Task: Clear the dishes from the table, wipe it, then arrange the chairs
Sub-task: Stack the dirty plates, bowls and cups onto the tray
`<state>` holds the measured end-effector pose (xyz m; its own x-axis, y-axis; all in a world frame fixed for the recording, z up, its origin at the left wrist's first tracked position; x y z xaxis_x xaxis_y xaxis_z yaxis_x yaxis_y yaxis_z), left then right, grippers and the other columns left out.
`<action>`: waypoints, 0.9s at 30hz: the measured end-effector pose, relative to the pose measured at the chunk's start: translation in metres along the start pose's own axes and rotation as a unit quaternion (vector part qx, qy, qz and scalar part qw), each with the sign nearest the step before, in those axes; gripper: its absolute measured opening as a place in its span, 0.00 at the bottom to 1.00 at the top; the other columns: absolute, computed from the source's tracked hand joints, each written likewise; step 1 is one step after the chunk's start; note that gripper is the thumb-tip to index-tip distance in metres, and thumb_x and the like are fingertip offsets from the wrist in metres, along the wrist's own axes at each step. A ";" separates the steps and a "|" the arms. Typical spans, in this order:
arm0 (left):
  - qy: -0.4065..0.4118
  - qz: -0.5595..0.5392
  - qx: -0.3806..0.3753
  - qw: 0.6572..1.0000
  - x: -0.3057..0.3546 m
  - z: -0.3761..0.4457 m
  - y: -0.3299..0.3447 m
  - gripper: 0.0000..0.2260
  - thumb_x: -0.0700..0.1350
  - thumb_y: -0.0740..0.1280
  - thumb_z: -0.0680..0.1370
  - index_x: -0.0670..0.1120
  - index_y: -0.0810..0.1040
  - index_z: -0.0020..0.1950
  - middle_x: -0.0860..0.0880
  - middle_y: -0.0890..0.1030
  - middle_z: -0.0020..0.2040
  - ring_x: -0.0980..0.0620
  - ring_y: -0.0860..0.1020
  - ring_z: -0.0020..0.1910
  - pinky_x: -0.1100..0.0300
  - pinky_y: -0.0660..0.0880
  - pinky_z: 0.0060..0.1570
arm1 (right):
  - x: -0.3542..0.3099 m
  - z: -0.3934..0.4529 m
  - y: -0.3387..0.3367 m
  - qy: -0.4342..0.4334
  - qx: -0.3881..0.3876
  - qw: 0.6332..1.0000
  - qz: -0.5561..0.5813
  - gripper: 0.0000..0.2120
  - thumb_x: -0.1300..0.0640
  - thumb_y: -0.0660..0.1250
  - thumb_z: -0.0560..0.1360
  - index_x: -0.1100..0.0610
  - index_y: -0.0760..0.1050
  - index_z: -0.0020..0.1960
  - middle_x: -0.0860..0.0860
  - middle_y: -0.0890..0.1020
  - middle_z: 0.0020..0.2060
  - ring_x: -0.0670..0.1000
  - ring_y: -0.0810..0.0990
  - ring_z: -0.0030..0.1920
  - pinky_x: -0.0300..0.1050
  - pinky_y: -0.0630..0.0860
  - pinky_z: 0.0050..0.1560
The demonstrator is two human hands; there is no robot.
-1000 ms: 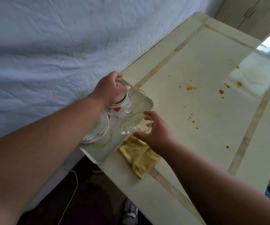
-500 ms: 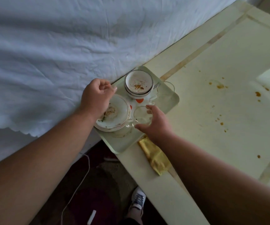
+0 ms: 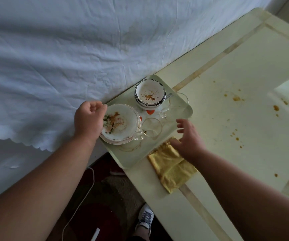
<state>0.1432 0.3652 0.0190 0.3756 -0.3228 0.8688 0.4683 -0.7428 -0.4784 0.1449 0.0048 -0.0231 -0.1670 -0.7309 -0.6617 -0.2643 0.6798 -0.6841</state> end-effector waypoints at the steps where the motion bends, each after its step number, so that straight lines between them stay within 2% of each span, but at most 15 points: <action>1: -0.009 0.008 0.013 1.000 -0.006 0.001 -0.003 0.11 0.55 0.74 0.75 0.51 0.84 0.53 0.51 0.86 0.47 0.47 0.85 0.50 0.46 0.83 0.57 | 0.011 0.004 -0.011 0.027 0.027 0.999 0.005 0.31 0.59 0.76 0.76 0.56 0.70 0.77 0.53 0.77 0.66 0.53 0.78 0.61 0.60 0.81 0.65; 4: -0.050 0.034 0.052 0.997 -0.029 0.001 -0.012 0.10 0.49 0.72 0.78 0.47 0.84 0.57 0.50 0.85 0.51 0.46 0.84 0.54 0.53 0.79 0.56 | 0.037 0.023 -0.038 0.106 0.088 0.990 0.010 0.20 0.57 0.71 0.81 0.56 0.74 0.71 0.53 0.80 0.62 0.55 0.81 0.58 0.60 0.81 0.63; 7: -0.116 0.056 0.092 0.987 -0.057 -0.002 -0.020 0.15 0.48 0.72 0.80 0.44 0.83 0.64 0.45 0.85 0.57 0.43 0.83 0.58 0.53 0.76 0.57 | 0.049 0.047 -0.049 0.147 0.096 0.985 -0.003 0.20 0.50 0.69 0.84 0.56 0.74 0.74 0.54 0.81 0.64 0.57 0.81 0.63 0.57 0.80 0.64; 8: -0.138 0.061 0.099 0.984 -0.064 -0.004 -0.021 0.14 0.48 0.72 0.80 0.43 0.83 0.63 0.44 0.85 0.57 0.42 0.83 0.58 0.52 0.76 0.56 | 0.049 0.054 -0.049 0.157 0.091 0.983 0.001 0.22 0.48 0.68 0.84 0.55 0.73 0.75 0.54 0.81 0.66 0.58 0.81 0.64 0.57 0.80 0.64; 10: -0.168 0.065 0.086 0.980 -0.078 -0.004 -0.017 0.09 0.49 0.74 0.79 0.44 0.83 0.51 0.43 0.86 0.50 0.40 0.85 0.53 0.49 0.81 0.55 | 0.049 0.069 -0.046 0.181 0.085 0.980 0.021 0.25 0.45 0.67 0.85 0.55 0.71 0.78 0.55 0.81 0.69 0.59 0.82 0.64 0.58 0.80 0.65; 12: -0.181 0.058 0.059 0.980 -0.088 -0.002 -0.009 0.12 0.52 0.75 0.76 0.43 0.82 0.43 0.44 0.86 0.43 0.39 0.86 0.46 0.44 0.85 0.52 | 0.051 0.082 -0.041 0.208 0.080 0.974 0.041 0.28 0.44 0.66 0.85 0.55 0.69 0.80 0.55 0.80 0.68 0.61 0.82 0.64 0.59 0.80 0.65; 14: -0.186 0.069 0.050 0.979 -0.089 -0.001 -0.005 0.13 0.54 0.77 0.76 0.44 0.83 0.43 0.45 0.85 0.40 0.40 0.85 0.43 0.49 0.83 0.45 | 0.053 0.095 -0.035 0.222 0.073 0.971 0.055 0.29 0.42 0.66 0.84 0.56 0.68 0.80 0.58 0.82 0.66 0.62 0.83 0.63 0.61 0.81 0.66; 16: -0.192 0.078 0.048 0.977 -0.093 0.000 -0.004 0.13 0.53 0.78 0.77 0.44 0.84 0.42 0.45 0.85 0.39 0.42 0.83 0.40 0.53 0.79 0.41 | 0.056 0.105 -0.032 0.223 0.076 0.971 0.045 0.29 0.44 0.66 0.84 0.58 0.69 0.80 0.59 0.82 0.65 0.63 0.83 0.63 0.61 0.81 0.66; 17: -0.200 0.080 0.043 0.976 -0.099 0.001 -0.002 0.13 0.54 0.78 0.76 0.44 0.85 0.43 0.45 0.86 0.40 0.43 0.84 0.40 0.52 0.81 0.42 | 0.055 0.109 -0.033 0.222 0.080 0.971 0.029 0.29 0.45 0.66 0.85 0.59 0.69 0.80 0.59 0.81 0.66 0.64 0.82 0.64 0.59 0.80 0.66; 19: -0.240 0.049 0.013 0.969 -0.128 0.001 0.006 0.16 0.59 0.79 0.71 0.46 0.86 0.45 0.44 0.87 0.42 0.42 0.87 0.42 0.40 0.86 0.47 | 0.054 0.118 -0.036 0.210 0.085 0.974 0.001 0.28 0.48 0.66 0.85 0.59 0.69 0.80 0.60 0.79 0.70 0.64 0.81 0.66 0.55 0.79 0.62; 21: -0.273 0.028 0.004 0.962 -0.158 0.002 0.013 0.23 0.67 0.76 0.67 0.48 0.86 0.46 0.45 0.88 0.43 0.41 0.88 0.43 0.36 0.86 0.46 | 0.052 0.127 -0.039 0.195 0.082 0.977 -0.011 0.26 0.50 0.67 0.85 0.59 0.71 0.80 0.60 0.79 0.71 0.63 0.82 0.64 0.51 0.78 0.57; 22: -0.267 0.038 0.005 0.963 -0.155 -0.004 0.016 0.23 0.68 0.74 0.71 0.48 0.85 0.46 0.46 0.88 0.44 0.41 0.87 0.43 0.38 0.86 0.47 | 0.051 0.131 -0.041 0.187 0.083 0.979 -0.015 0.24 0.51 0.67 0.84 0.58 0.74 0.78 0.60 0.81 0.68 0.63 0.83 0.61 0.51 0.79 0.55; 25: -0.214 0.091 0.030 0.972 -0.128 -0.020 0.014 0.18 0.63 0.69 0.80 0.49 0.82 0.43 0.47 0.86 0.42 0.42 0.85 0.43 0.42 0.85 0.49 | 0.051 0.140 -0.039 0.168 0.083 0.982 -0.016 0.15 0.56 0.66 0.83 0.59 0.83 0.66 0.56 0.83 0.52 0.59 0.82 0.49 0.55 0.84 0.55; 27: -0.209 0.075 0.047 0.974 -0.126 -0.025 0.015 0.18 0.59 0.68 0.83 0.48 0.80 0.41 0.45 0.84 0.41 0.42 0.84 0.41 0.45 0.83 0.47 | 0.047 0.145 -0.038 0.153 0.080 0.985 -0.027 0.14 0.58 0.65 0.82 0.59 0.84 0.64 0.57 0.85 0.54 0.59 0.82 0.50 0.53 0.83 0.55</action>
<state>0.0830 0.3802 -0.0941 0.7292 -0.1416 0.6695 0.4473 -0.6417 -0.6230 0.2851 -0.0468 -0.0732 -0.4420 -0.7340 -0.5157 -0.1320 0.6218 -0.7719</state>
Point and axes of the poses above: each hand's wrist, its own z-axis towards the middle knuckle, its own y-axis out of the palm, x = y × z, the point moved 7 cm from there along z, towards the middle knuckle
